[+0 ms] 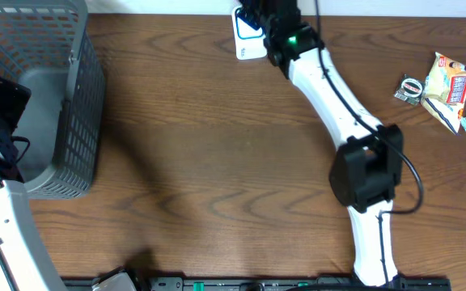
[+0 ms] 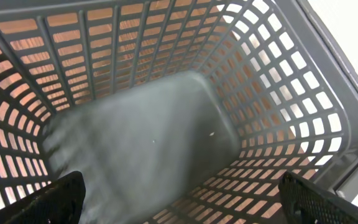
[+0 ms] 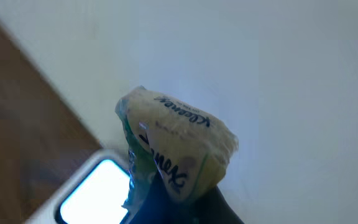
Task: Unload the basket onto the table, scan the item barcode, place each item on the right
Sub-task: 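Hold the Kleenex pack up against the scanner face, right gripper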
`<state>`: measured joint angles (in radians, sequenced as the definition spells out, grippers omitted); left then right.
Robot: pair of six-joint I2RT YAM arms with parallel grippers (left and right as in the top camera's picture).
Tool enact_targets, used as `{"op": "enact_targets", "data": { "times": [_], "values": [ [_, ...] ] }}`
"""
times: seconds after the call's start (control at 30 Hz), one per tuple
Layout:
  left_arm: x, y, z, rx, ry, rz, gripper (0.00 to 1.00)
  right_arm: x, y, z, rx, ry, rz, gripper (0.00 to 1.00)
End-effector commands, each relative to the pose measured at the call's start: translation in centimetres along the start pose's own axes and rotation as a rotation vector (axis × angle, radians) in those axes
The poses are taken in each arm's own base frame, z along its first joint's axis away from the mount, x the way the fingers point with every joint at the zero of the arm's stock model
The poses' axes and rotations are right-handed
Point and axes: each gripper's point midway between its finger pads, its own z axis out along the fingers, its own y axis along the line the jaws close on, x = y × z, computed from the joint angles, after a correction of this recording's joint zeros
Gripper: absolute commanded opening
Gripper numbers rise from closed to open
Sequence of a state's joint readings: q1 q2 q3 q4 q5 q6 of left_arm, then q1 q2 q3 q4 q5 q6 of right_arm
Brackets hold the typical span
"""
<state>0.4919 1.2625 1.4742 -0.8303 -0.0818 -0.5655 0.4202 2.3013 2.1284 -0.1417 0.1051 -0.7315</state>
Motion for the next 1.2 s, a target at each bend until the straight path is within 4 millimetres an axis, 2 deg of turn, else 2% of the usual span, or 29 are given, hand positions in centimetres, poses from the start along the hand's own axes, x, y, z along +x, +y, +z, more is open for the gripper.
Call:
{"op": "enact_targets", "data": {
  "times": [0.0,0.23,0.37,0.87,1.03,1.17],
  "values": [
    [-0.1,0.2,0.1,-0.01,-0.004,-0.002,0.98,2.5,2.0,2.2,0.001,0.056,-0.355,0.01],
    [-0.1,0.2,0.1,-0.01,-0.004,-0.002,0.98,6.7,4.3,4.8,-0.001,0.151,-0.595,0.01],
    [-0.2,0.2,0.1,-0.01,-0.005,-0.002,0.98,8.0,5.5,5.5,-0.027,0.166,-0.631,0.01],
    [-0.1,0.2,0.1,-0.01,-0.004,-0.002,0.98,8.2,5.9,5.5,-0.04,0.171,-0.63,0.01],
    [-0.1,0.2,0.1,-0.01,-0.004,-0.002,0.97,8.6,6.3,5.2,-0.06,0.194,-0.571,0.01],
    [-0.2,0.2,0.1,-0.01,-0.005,-0.002,0.98,7.9,5.1,4.6,-0.024,0.202,-0.493,0.01]
  ]
}}
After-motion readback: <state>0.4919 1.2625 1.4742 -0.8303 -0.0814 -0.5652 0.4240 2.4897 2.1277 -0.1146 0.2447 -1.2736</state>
